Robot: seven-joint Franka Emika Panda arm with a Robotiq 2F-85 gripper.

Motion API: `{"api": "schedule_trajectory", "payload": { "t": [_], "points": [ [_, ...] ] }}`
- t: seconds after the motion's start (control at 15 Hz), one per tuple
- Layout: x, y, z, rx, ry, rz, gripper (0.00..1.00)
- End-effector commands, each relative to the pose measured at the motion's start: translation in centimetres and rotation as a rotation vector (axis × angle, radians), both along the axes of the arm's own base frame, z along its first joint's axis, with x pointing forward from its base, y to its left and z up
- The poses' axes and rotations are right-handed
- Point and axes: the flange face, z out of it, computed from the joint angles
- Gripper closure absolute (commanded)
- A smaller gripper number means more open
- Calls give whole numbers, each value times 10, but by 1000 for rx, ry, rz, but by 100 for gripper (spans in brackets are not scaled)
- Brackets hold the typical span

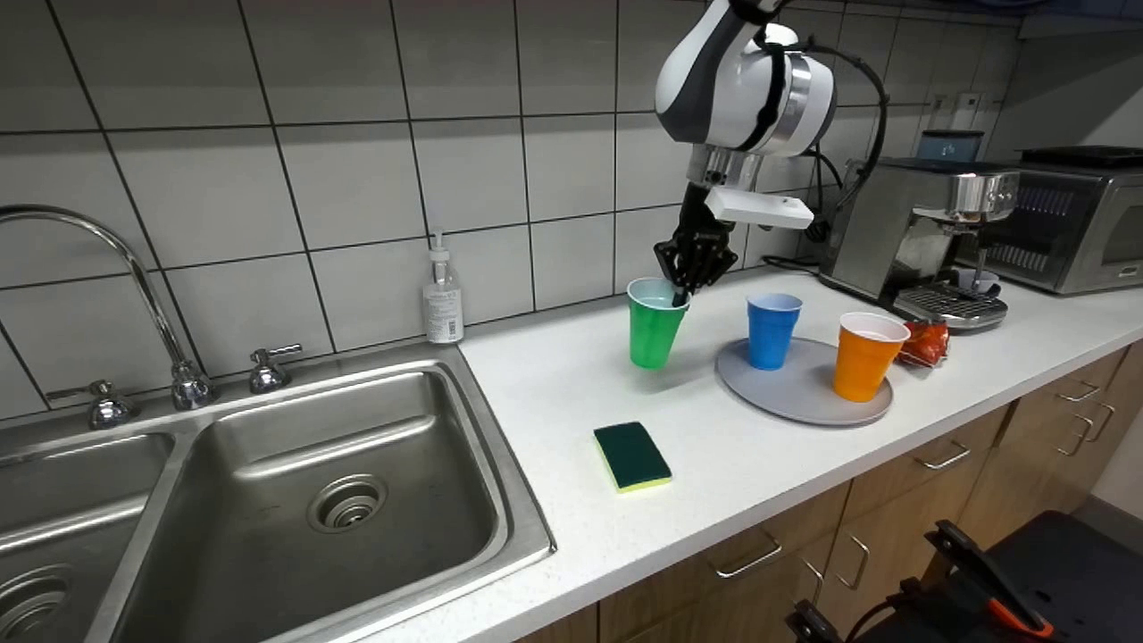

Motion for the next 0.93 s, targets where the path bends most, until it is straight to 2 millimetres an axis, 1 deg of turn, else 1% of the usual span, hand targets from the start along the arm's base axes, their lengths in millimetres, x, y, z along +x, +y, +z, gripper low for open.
{"api": "schedule_trajectory", "payload": {
  "t": [0.0, 0.2, 0.33, 0.6, 0.87],
  "points": [
    [-32, 9, 16, -3, -22, -91, 99],
    [-47, 1, 21, -1, -37, -174, 99],
    [-55, -10, 23, -3, -47, -227, 99],
    [-70, -40, 27, -12, -63, -329, 99],
    [-83, -63, 27, -21, -67, -396, 99]
  ]
}}
